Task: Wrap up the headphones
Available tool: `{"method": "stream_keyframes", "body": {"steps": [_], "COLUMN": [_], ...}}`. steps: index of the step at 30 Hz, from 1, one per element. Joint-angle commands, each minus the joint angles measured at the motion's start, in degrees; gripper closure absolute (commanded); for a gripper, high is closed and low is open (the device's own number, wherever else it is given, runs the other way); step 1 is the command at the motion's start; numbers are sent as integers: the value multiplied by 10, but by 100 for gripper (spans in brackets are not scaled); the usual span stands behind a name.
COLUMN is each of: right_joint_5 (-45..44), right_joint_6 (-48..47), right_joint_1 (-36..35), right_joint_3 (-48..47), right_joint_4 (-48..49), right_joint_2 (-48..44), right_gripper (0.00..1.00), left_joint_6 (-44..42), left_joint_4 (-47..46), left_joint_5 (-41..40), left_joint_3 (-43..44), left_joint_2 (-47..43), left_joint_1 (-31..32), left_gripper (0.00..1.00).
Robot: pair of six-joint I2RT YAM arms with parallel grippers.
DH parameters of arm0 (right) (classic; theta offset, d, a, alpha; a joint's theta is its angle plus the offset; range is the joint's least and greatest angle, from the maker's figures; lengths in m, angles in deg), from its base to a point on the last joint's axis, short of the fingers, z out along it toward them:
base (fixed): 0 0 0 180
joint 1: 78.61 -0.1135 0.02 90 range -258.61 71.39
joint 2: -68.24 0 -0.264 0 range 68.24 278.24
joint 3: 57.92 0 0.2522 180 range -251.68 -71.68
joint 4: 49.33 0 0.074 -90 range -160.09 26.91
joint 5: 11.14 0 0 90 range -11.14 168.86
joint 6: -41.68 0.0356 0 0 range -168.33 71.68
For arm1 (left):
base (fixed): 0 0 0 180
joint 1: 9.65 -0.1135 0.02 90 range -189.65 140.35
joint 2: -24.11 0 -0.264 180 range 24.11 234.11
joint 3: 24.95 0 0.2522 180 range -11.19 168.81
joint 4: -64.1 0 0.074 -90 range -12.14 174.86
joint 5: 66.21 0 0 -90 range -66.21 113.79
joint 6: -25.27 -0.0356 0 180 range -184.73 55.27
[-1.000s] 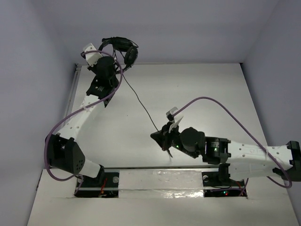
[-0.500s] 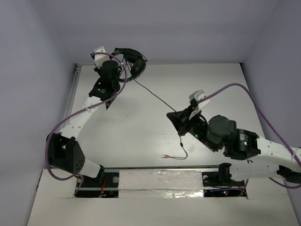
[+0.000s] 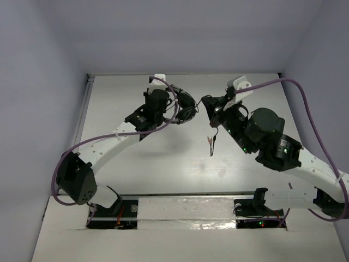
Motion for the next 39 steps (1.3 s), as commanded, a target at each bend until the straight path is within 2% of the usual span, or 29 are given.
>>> {"method": "stream_keyframes", "body": {"steps": [1, 6, 15, 17, 22, 27, 34, 39], "right_joint_5": [52, 152, 227, 244, 260, 272, 264, 259], "right_joint_6": [-25, -10, 8, 13, 33, 70, 120, 152], "right_joint_1": [49, 151, 280, 303, 319, 343, 348, 358], "right_joint_3": [-36, -37, -47, -42, -24, 7, 85, 144], "right_joint_4": [32, 35, 46, 53, 75, 105, 159, 184], "right_joint_2": [16, 59, 149, 164, 187, 201, 167, 135], "right_gripper": [100, 100, 100, 100, 100, 100, 100, 100], "left_joint_6": [-23, -42, -58, -62, -61, -51, -25, -38], "left_joint_4": [-3, 2, 26, 27, 35, 25, 18, 52], "left_joint_5": [6, 41, 82, 117, 162, 244, 295, 288], "left_joint_3": [-19, -51, -87, -91, -92, -78, -42, -1], "left_joint_2": [-51, -101, -174, -192, -221, -249, -265, -252], "left_joint_1": [34, 69, 88, 88, 88, 88, 51, 13], "left_gripper": [100, 100, 100, 100, 100, 100, 100, 100]}}
